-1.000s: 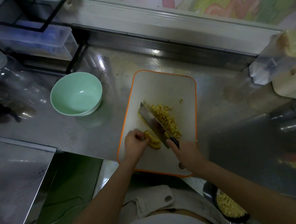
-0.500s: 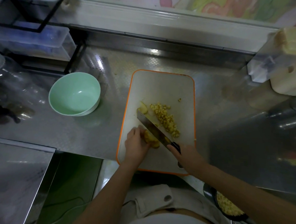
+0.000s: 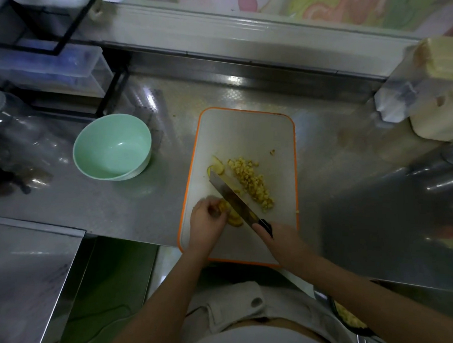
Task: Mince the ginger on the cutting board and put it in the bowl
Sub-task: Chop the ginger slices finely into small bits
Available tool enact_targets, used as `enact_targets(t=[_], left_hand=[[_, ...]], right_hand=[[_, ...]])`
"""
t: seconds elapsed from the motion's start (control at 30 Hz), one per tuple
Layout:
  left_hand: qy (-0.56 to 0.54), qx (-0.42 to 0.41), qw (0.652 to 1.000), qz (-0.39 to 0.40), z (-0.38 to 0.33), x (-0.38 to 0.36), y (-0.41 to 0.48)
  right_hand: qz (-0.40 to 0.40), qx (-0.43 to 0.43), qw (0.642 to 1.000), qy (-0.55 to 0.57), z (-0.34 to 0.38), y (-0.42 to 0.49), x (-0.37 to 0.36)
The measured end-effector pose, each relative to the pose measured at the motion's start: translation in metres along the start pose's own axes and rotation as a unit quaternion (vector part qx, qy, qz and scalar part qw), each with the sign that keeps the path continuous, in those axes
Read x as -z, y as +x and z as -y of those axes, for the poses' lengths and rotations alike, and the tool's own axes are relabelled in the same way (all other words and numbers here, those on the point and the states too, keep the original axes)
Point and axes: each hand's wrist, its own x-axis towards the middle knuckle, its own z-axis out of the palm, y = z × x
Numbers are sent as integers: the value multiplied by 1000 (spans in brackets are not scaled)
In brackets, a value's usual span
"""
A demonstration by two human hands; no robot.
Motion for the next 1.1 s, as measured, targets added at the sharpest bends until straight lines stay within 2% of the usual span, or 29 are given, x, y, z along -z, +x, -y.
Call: enact_targets(t=[0.37, 1.1], left_hand=[[-25, 86, 996, 1, -4, -1, 5], [-17, 84, 996, -1, 2, -4, 12]], right_hand=[[-16, 11, 1000, -15, 12, 10, 2], [24, -21, 999, -38, 22, 13, 0]])
